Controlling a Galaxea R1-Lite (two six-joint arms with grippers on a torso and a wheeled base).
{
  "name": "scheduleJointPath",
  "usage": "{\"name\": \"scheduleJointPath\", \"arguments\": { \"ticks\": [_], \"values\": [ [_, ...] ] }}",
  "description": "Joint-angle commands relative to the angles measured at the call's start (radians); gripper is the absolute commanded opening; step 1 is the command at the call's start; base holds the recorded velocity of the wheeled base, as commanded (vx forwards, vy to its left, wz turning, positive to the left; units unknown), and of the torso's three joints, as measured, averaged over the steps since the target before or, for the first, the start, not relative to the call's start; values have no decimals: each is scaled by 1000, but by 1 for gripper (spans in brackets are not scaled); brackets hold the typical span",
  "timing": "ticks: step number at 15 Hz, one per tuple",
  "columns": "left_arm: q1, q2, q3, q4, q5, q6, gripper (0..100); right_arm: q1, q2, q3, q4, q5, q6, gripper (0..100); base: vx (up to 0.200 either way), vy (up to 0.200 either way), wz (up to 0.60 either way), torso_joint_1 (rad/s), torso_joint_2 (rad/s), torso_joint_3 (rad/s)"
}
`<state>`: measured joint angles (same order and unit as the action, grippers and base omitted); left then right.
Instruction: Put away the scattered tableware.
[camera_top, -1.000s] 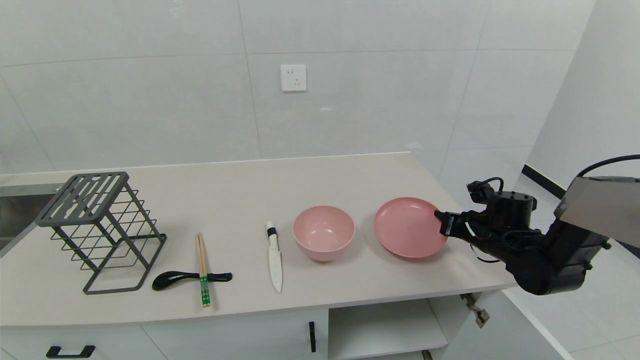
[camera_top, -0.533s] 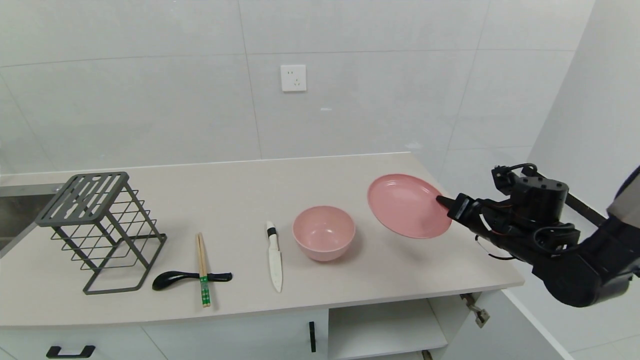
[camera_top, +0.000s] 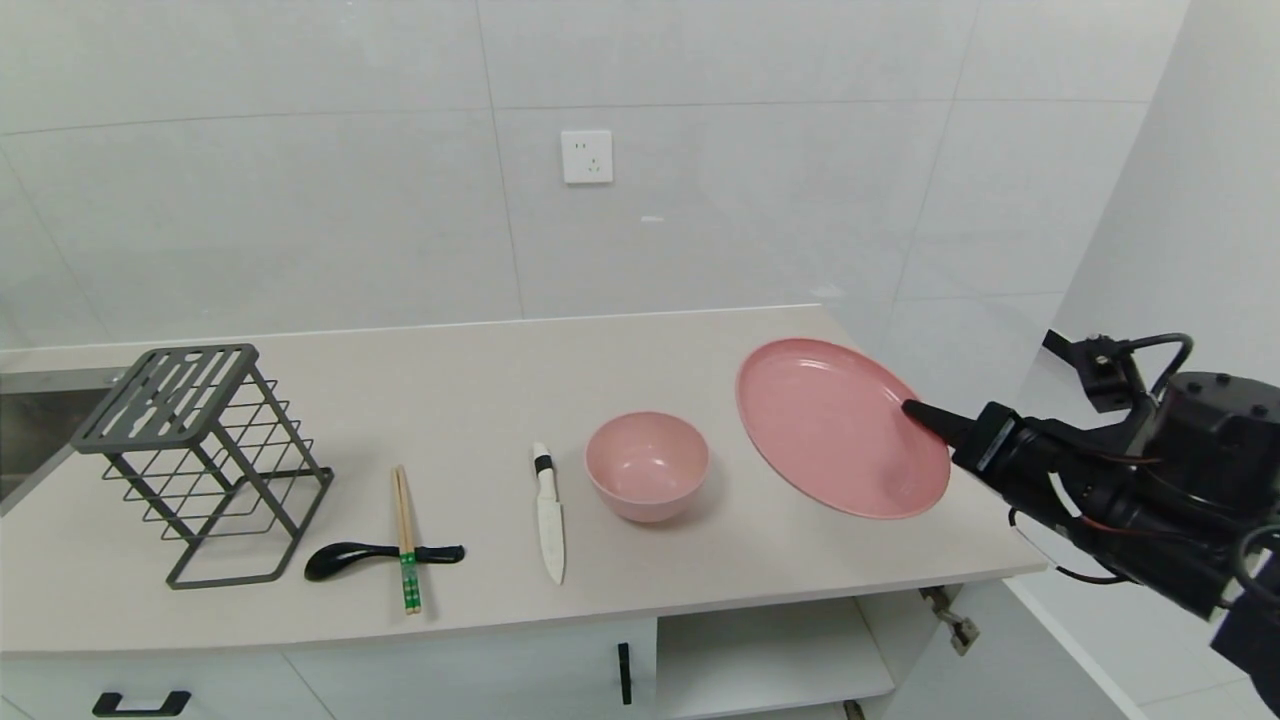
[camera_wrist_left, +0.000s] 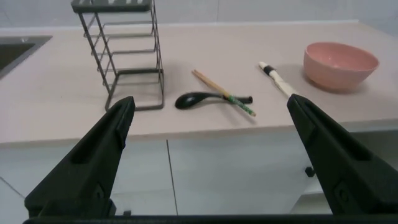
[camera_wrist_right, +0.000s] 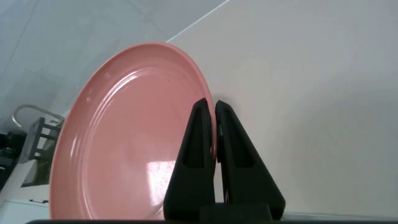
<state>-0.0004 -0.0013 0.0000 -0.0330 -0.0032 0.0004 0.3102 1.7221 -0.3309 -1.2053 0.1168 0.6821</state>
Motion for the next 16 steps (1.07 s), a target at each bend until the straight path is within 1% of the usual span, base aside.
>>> {"name": "scheduleJointPath", "arguments": {
  "ticks": [1, 2, 3, 4, 5, 6, 7, 8, 9, 10, 11, 12, 13, 14, 15, 16],
  "values": [
    [-1, 1, 0, -116, 6, 12, 100, 1, -92, 39, -2, -8, -32, 0, 0, 0, 0, 0, 0, 0],
    [-1, 1, 0, -251, 8, 62, 100, -2, -95, 33, -2, -8, -53, 0, 0, 0, 0, 0, 0, 0],
    [-1, 1, 0, -258, 9, 73, 100, -3, -93, 27, -2, -8, -59, 0, 0, 0, 0, 0, 0, 0],
    [-1, 1, 0, -251, 3, 62, 100, -3, -90, 13, -2, -6, -79, 0, 0, 0, 0, 0, 0, 0],
    [-3, 1, -29, -223, -17, 16, 100, 3, -85, 19, -2, -8, -96, 0, 0, 0, 0, 0, 0, 0],
    [-4, 17, -71, -165, -32, 9, 100, 7, -79, 27, -11, -8, -102, 0, 0, 0, 0, 0, 0, 0],
    [-12, 53, -156, -38, -46, 3, 100, 9, -65, 46, -51, -8, -104, 0, 0, 0, 0, 0, 0, 0],
    [-24, 80, -216, 48, -61, 1, 100, 7, -53, 65, -95, -6, -105, 0, 0, 0, 0, 0, 0, 0],
    [-72, 168, -301, 157, -106, -14, 100, 3, -10, 118, -223, -5, -107, 0, 0, 0, 0, 0, 0, 0],
    [-101, 238, -324, 145, -112, -30, 100, 3, 25, 130, -300, -6, -125, 0, 0, 0, 0, 0, 0, 0],
    [-115, 274, -334, 131, -112, -34, 100, 3, 40, 138, -336, -6, -144, 0, 0, 0, 0, 0, 0, 0],
    [-155, 397, -364, 56, -116, -48, 100, 4, 76, 174, -365, -6, -187, 0, 0, 0, 0, 0, 0, 0],
    [-162, 468, -373, -10, -146, -57, 100, 4, 77, 184, -365, -6, -210, 0, 0, 0, 0, 0, 0, 0],
    [-167, 518, -368, -73, -213, -68, 100, 3, 77, 182, -365, -6, -214, 0, 0, 0, 0, 0, 0, 0],
    [-168, 547, -365, -90, -293, -83, 100, 4, 74, 182, -365, -6, -214, 0, 0, 0, 0, 0, 0, 0],
    [-168, 584, -362, -85, -337, -125, 100, 7, 73, 184, -365, -6, -216, 0, 0, 0, 0, 0, 0, 0]
  ]
}}
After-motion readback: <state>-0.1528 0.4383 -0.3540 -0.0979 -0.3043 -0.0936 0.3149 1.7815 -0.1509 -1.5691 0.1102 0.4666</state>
